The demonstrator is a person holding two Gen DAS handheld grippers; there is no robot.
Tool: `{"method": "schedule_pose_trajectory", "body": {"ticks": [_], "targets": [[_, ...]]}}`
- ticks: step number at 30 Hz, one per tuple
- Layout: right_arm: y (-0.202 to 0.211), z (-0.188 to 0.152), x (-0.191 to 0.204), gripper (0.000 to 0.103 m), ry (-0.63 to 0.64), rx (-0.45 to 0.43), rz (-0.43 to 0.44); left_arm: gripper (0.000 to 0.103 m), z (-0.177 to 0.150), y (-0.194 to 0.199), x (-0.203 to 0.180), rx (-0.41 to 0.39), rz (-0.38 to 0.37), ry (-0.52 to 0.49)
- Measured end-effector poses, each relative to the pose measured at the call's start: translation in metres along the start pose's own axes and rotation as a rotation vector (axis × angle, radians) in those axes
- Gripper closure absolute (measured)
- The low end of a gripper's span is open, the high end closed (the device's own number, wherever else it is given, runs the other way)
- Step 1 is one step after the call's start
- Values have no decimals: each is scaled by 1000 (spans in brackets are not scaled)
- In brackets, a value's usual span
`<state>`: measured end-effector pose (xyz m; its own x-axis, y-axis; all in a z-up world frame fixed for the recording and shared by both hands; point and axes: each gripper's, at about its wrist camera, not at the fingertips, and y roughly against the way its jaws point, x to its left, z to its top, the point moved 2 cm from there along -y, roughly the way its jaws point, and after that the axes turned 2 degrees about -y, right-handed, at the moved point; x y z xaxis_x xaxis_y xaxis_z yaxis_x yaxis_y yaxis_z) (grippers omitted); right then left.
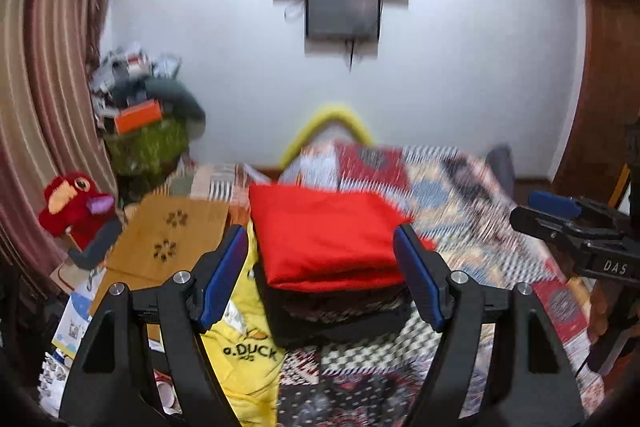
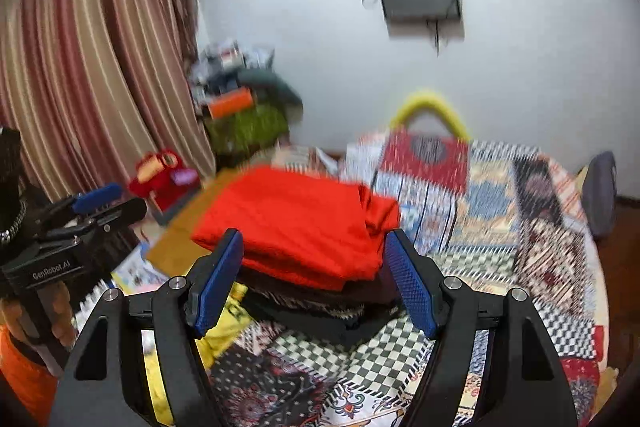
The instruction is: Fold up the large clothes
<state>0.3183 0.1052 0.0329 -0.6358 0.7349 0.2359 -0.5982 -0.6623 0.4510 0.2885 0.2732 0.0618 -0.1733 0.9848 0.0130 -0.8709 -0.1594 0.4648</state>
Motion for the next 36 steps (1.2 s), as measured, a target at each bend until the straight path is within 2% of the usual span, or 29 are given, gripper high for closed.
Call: {"method": "schedule_pose_trajectory", "body": {"ticks": [3, 8, 11, 15, 18, 19, 21, 25, 30, 36], "targets": [[49, 5, 16, 33, 21, -117, 1, 29, 8, 56, -16, -110, -8, -7], [115, 1, 38, 33, 40, -267, 18, 29, 8, 127, -38, -253, 3, -25], [137, -5, 47, 33, 46, -320, 22, 29, 0, 157, -50, -310, 17, -26], [151, -17, 54, 33, 47, -347, 27, 29, -14, 181, -62, -354, 12, -15], [158, -27, 58, 33, 52, -372, 7, 27, -24, 188, -66, -369, 31, -13], [160, -29, 60, 33, 56, -378, -7, 22, -27, 188, -68, -374, 41, -12], [163, -33, 60, 25, 64, -388, -25, 14, -33, 190, -70, -374, 49, -2], [166, -36, 63, 15, 84, -410, -80, 3, -43, 190, -70, -377, 91, 4], [168, -37, 61, 0, 66, -408, -106, 1, -47, 189, -72, -368, 94, 2], [168, -45, 59, 0, 82, -397, -139, 1, -50, 189, -74, -368, 93, 3]]}}
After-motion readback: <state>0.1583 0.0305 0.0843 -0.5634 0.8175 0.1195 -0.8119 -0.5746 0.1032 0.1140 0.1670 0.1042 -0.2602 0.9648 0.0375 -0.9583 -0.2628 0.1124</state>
